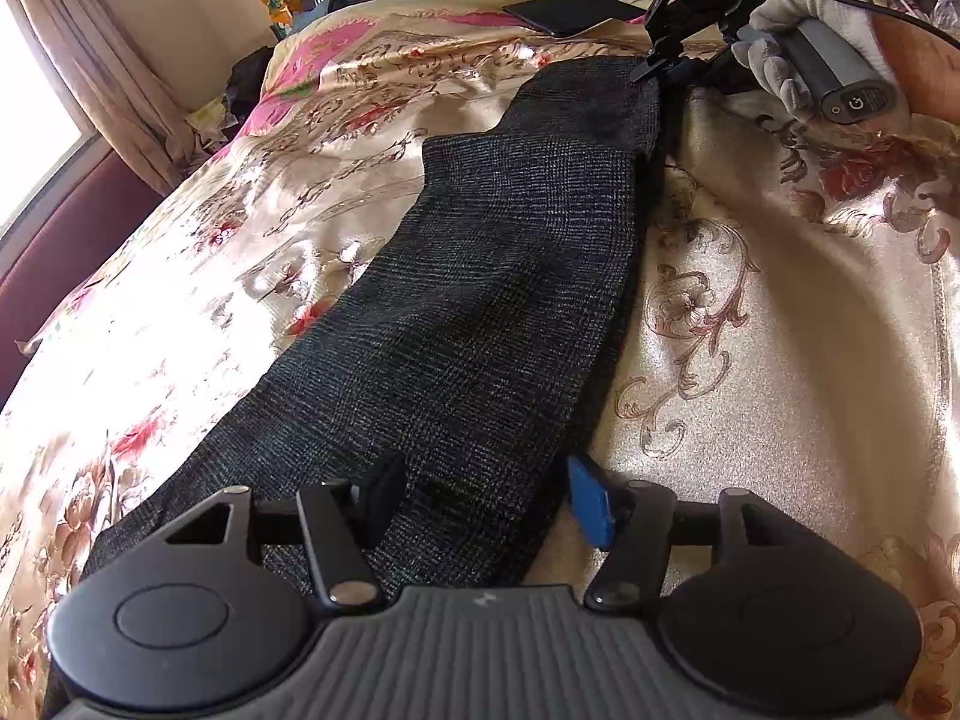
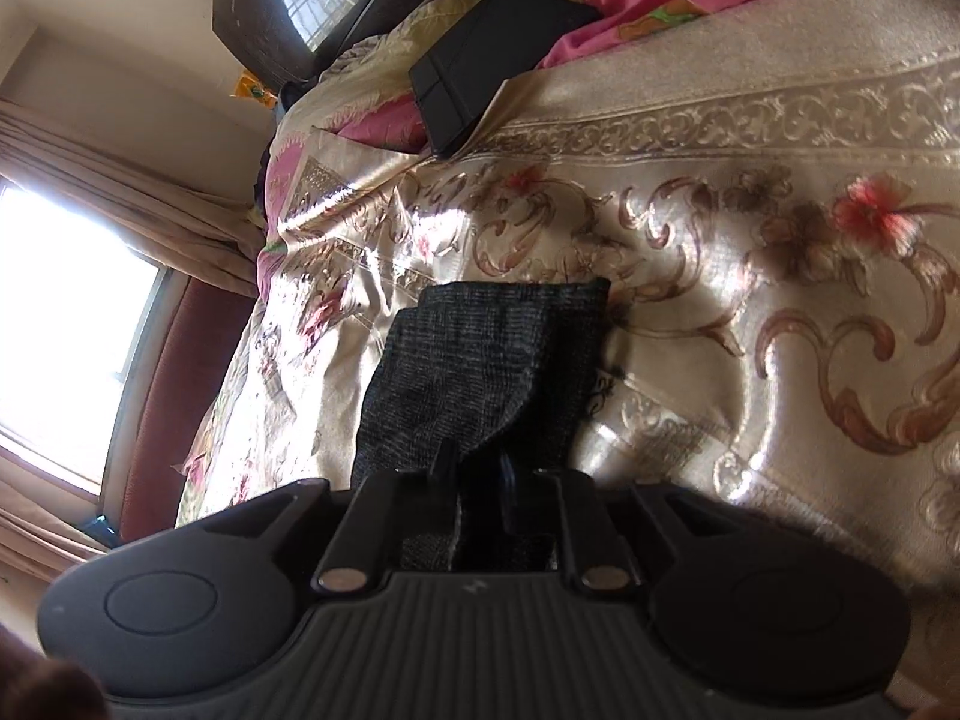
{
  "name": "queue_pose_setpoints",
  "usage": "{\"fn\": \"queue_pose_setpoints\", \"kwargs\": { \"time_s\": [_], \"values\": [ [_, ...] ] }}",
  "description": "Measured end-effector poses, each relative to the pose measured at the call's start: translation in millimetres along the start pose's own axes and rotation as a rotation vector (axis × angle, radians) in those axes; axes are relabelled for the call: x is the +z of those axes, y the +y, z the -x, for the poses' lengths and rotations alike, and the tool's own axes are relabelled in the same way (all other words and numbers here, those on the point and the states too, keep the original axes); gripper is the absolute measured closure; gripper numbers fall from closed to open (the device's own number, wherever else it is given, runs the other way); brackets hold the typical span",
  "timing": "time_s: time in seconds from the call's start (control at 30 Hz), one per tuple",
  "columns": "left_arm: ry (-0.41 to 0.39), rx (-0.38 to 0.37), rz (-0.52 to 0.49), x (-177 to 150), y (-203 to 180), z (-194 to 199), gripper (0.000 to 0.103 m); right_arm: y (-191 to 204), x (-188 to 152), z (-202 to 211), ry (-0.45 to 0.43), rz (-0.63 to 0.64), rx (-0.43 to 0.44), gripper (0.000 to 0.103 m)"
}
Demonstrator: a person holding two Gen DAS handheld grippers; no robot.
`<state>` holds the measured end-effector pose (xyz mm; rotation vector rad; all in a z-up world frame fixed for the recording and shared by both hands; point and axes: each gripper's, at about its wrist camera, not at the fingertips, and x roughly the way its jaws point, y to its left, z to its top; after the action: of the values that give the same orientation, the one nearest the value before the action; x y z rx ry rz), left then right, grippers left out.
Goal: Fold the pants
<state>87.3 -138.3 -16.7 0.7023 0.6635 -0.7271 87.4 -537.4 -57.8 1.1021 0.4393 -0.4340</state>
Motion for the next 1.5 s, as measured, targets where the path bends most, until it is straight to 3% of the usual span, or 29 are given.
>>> {"fn": "queue_pose_setpoints", "kwargs": {
  "time_s": [0.13, 0.2, 0.43, 0.47, 0.53, 0.67, 0.77, 0.9, 1.07, 1.2, 1.37, 1.5],
  "values": [
    [-0.001, 0.000, 0.002, -0.1, 0.3, -0.4, 0.029, 4.1, -0.5, 3.8, 0.023, 0.014, -0.033, 0.082],
    [-0.003, 0.000, 0.004, -0.8, 0.6, -0.5, 0.029, 1.1, -4.3, 11.1, 0.023, -0.019, -0.001, 0.071],
    [-0.002, 0.004, 0.009, -0.4, 0.1, -0.4, 0.028, 8.6, -3.5, -1.9, 0.022, 0.036, -0.011, 0.071],
    [-0.002, 0.005, 0.008, -0.3, -0.1, -0.2, 0.028, 10.1, -1.5, -5.7, 0.011, 0.045, -0.015, 0.075],
    [-0.001, 0.006, 0.006, 0.0, -0.4, 0.2, 0.028, 11.6, 2.4, -10.4, -0.004, 0.055, -0.029, 0.096],
    [-0.003, 0.002, 0.007, -0.9, 0.8, 0.0, 0.028, 2.4, 12.5, 2.6, -0.066, -0.008, 0.011, 0.099],
    [-0.005, -0.001, 0.012, -2.1, 1.3, -0.9, 0.028, 2.0, 18.2, 17.0, -0.122, 0.035, 0.013, 0.099],
    [-0.006, 0.000, 0.021, -3.2, 2.1, -0.6, 0.026, 7.7, 14.1, 2.4, 0.008, 0.127, -0.032, 0.092],
    [-0.017, -0.004, 0.030, -3.6, 4.8, 1.8, 0.025, 6.4, 6.7, 8.6, 0.001, 0.116, -0.038, 0.083],
    [-0.030, -0.005, 0.030, -6.9, 5.5, 3.1, 0.025, 0.3, 2.0, 34.1, -0.004, 0.084, -0.012, 0.062],
    [-0.025, -0.004, 0.037, -6.7, 6.3, 3.4, 0.025, 1.2, -3.1, 29.0, -0.001, 0.089, -0.044, 0.060],
    [-0.030, 0.000, 0.046, -7.4, 5.5, 4.3, 0.025, 2.6, -6.8, 3.5, 0.031, 0.021, 0.003, 0.059]
  ]
}}
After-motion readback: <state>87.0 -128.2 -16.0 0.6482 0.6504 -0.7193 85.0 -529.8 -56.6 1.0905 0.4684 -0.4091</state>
